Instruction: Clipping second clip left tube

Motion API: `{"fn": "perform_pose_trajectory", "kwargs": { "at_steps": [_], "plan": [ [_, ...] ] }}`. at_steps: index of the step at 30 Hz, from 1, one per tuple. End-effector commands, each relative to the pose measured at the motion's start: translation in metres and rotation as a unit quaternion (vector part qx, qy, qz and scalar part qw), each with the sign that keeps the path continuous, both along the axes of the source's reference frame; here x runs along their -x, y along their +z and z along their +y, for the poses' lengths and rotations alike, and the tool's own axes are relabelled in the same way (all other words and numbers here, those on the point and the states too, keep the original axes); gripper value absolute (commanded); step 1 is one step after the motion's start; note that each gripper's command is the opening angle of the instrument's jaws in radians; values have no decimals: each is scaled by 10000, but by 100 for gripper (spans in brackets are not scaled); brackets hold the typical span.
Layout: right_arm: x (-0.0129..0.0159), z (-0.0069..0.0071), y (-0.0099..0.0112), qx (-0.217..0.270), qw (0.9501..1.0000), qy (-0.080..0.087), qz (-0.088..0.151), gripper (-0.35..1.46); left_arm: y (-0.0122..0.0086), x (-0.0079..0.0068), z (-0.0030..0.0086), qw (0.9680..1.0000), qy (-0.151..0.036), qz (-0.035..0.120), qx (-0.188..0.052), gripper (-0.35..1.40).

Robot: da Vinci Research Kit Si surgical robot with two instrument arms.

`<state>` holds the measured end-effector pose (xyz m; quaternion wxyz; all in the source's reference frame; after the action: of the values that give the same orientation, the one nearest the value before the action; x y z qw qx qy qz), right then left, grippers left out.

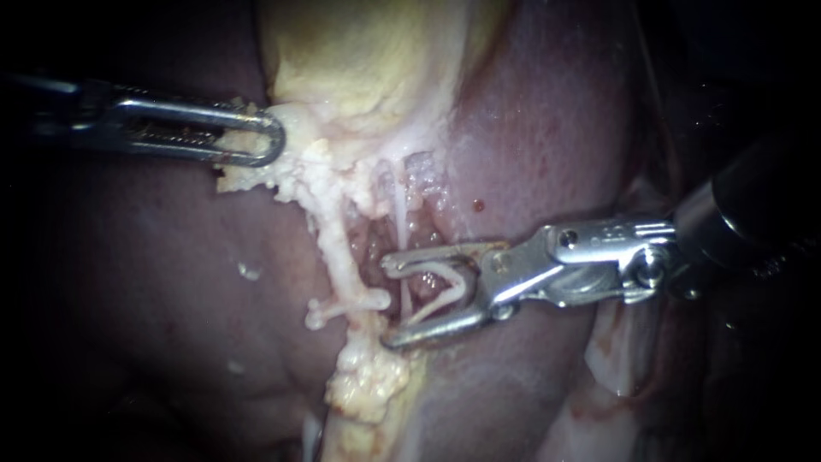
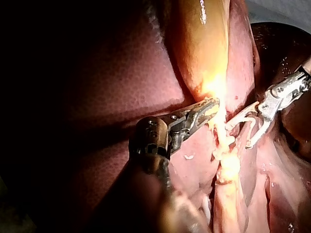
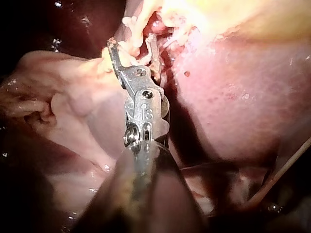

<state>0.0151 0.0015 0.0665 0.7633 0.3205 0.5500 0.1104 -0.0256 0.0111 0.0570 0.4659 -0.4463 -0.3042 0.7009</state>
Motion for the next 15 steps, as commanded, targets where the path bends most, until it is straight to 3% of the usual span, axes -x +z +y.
{"fn": "perform_pose_trajectory", "kwargs": {
  "at_steps": [1, 9, 15],
  "plan": [
    [1, 1, 4, 6, 10000, -6, -9, 49, 0, 0, 0, 10000, 0, 0, 3, -35],
    [4, 7, 26, -131, 9999, 20, -68, 49, 1, 0, -1, 10000, -1, 2, 5, -35],
    [4, 12, 35, -212, 9998, -35, 17, 48, 1, 0, -1, 10000, -1, 2, 6, -35]
  ]
}}
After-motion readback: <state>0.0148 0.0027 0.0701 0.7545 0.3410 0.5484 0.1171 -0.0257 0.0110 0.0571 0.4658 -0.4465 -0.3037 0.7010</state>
